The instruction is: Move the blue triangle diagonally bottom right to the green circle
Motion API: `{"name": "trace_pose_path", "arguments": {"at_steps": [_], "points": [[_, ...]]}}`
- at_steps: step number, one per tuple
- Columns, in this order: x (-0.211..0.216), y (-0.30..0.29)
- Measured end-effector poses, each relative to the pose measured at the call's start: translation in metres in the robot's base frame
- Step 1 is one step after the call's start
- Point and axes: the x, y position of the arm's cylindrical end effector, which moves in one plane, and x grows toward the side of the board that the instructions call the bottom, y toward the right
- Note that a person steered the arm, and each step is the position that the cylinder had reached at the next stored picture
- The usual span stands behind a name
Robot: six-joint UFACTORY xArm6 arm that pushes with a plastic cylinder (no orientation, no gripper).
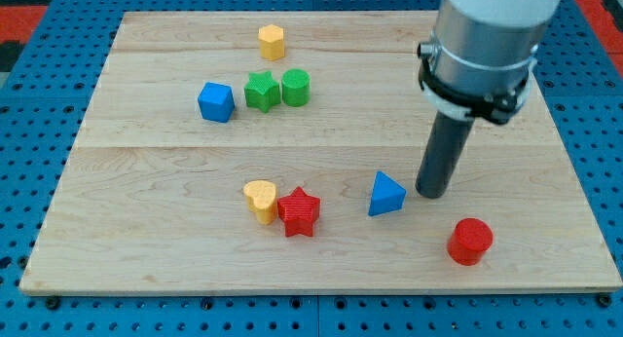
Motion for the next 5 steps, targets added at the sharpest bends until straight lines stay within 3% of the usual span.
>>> {"name": "trace_pose_path", "arguments": {"at_steps": [2,3,4,5], "points": [[0.019,-0.024],[-0.003,-0.054],[0.020,-0.066],[0.014,-0.096]]}}
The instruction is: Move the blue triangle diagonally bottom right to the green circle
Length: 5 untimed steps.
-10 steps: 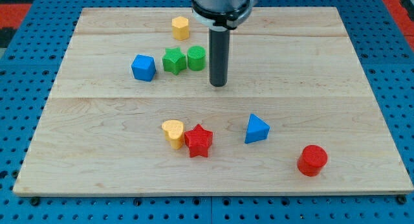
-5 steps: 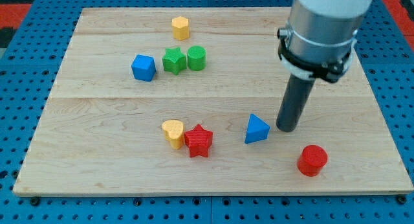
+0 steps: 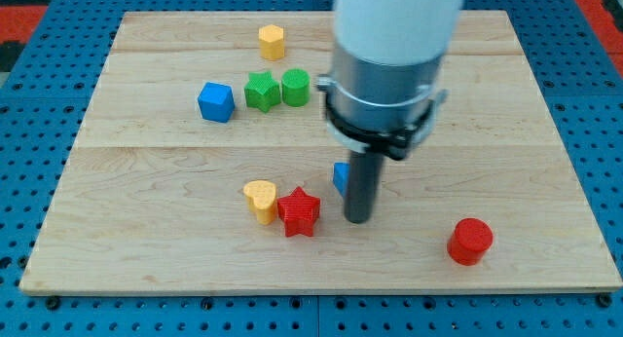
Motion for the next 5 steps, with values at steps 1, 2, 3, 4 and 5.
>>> {"name": "trace_pose_path", "arguments": {"at_steps": [1,2,3,4,5], "points": [[-0.047,-0.034],[-0.051,-0.020],[-0.050,-0.001],[-0.080,0.010],[-0.065,0.035]]}}
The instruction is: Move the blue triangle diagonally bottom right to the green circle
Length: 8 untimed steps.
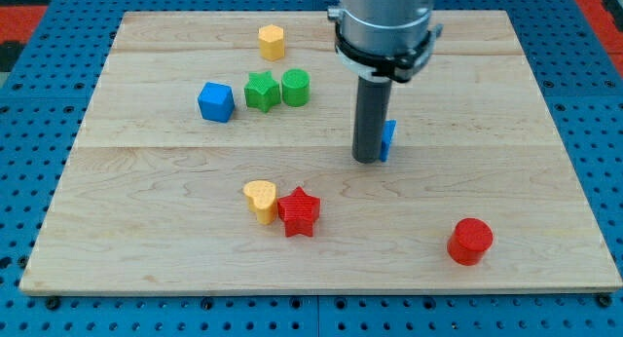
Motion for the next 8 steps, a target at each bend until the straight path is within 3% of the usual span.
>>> {"name": "trace_pose_path", "arguments": {"at_steps": [3,5,6,7,8], "points": [[-0.033,0.037],[-0.015,0.052],[-0.027,0.075],[-0.054,0.047],[-0.066,0.072]]}}
